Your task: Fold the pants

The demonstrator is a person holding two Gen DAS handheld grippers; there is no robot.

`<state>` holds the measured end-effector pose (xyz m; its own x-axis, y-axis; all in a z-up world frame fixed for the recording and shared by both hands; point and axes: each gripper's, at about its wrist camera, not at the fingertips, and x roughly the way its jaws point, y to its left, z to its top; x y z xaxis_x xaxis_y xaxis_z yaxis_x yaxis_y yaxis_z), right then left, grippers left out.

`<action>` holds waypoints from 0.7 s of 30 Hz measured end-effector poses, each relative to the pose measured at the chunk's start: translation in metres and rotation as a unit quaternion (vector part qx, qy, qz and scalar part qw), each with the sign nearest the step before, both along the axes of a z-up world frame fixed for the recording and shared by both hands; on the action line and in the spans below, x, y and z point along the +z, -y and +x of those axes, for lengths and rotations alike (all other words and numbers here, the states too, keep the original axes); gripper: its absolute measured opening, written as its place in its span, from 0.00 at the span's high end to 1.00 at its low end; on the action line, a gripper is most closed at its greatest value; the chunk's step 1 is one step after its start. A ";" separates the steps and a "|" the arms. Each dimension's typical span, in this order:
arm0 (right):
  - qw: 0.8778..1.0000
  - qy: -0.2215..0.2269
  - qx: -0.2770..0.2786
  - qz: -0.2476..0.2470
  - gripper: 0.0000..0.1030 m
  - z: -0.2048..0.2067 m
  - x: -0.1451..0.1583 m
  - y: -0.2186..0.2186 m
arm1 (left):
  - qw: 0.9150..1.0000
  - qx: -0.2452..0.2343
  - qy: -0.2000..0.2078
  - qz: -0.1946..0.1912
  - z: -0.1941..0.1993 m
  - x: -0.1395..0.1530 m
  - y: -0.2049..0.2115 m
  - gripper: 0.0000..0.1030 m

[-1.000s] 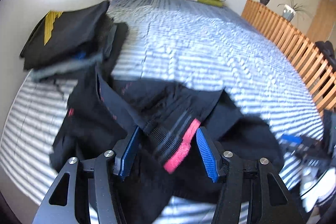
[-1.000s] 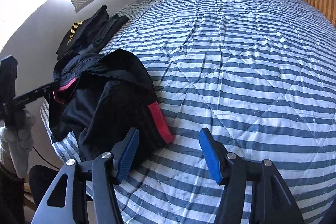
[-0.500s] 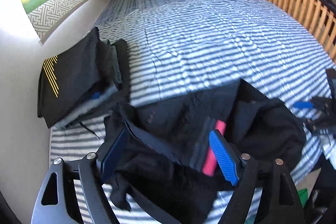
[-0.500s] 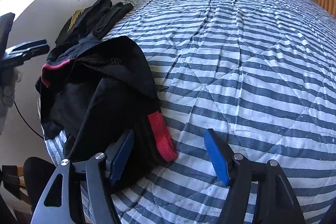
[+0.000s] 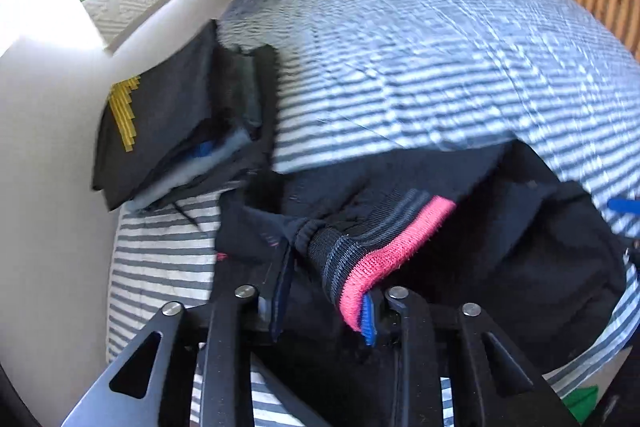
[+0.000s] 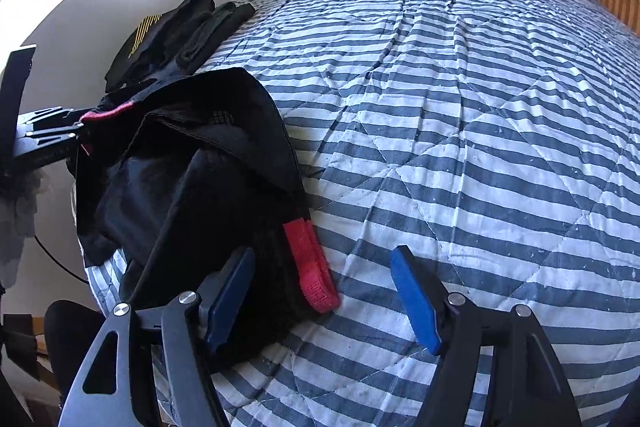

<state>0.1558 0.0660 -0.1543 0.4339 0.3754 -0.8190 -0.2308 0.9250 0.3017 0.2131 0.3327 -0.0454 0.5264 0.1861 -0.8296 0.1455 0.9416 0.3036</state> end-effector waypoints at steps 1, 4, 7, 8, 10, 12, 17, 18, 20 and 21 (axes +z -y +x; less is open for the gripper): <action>1.000 -0.001 -0.001 0.001 0.34 0.000 0.000 -0.001 | 1.000 0.008 0.005 -0.007 -0.001 0.006 -0.009 0.77; 1.000 -0.003 0.000 0.007 0.31 0.001 0.000 -0.007 | 0.999 0.035 0.016 -0.030 -0.004 0.027 -0.037 0.82; 1.000 -0.002 0.004 0.009 0.26 0.000 0.000 -0.016 | 0.997 0.058 0.025 -0.040 -0.007 0.038 -0.059 0.86; 1.000 -0.002 0.005 0.012 0.26 0.000 0.000 -0.020 | 0.996 0.063 0.025 -0.049 -0.008 0.040 -0.065 0.86; 1.000 -0.005 0.006 0.027 0.26 0.002 -0.001 -0.024 | 0.996 0.069 0.027 -0.056 -0.009 0.043 -0.072 0.87; 0.998 -0.009 0.005 0.054 0.26 0.008 -0.003 -0.026 | 0.995 0.071 0.027 -0.057 -0.009 0.043 -0.075 0.87; 0.991 -0.036 -0.009 0.128 0.92 0.026 0.003 -0.029 | 0.992 0.091 0.040 -0.077 -0.008 0.052 -0.089 0.90; 0.992 -0.026 -0.015 0.125 0.92 0.027 0.011 -0.030 | 0.991 0.096 0.045 -0.081 -0.008 0.057 -0.093 0.90; 0.993 0.005 -0.015 0.121 0.92 0.024 0.035 -0.034 | 0.988 0.110 0.068 -0.089 -0.008 0.076 -0.100 0.92; 0.992 0.021 -0.011 0.122 0.92 0.021 0.050 -0.037 | 0.986 0.114 0.079 -0.092 -0.009 0.088 -0.103 0.92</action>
<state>0.1766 0.1026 -0.1044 0.4754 0.5496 -0.6869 -0.2278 0.8311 0.5073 0.2042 0.4360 0.0422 0.6138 0.1684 -0.7713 -0.1123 0.9857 0.1258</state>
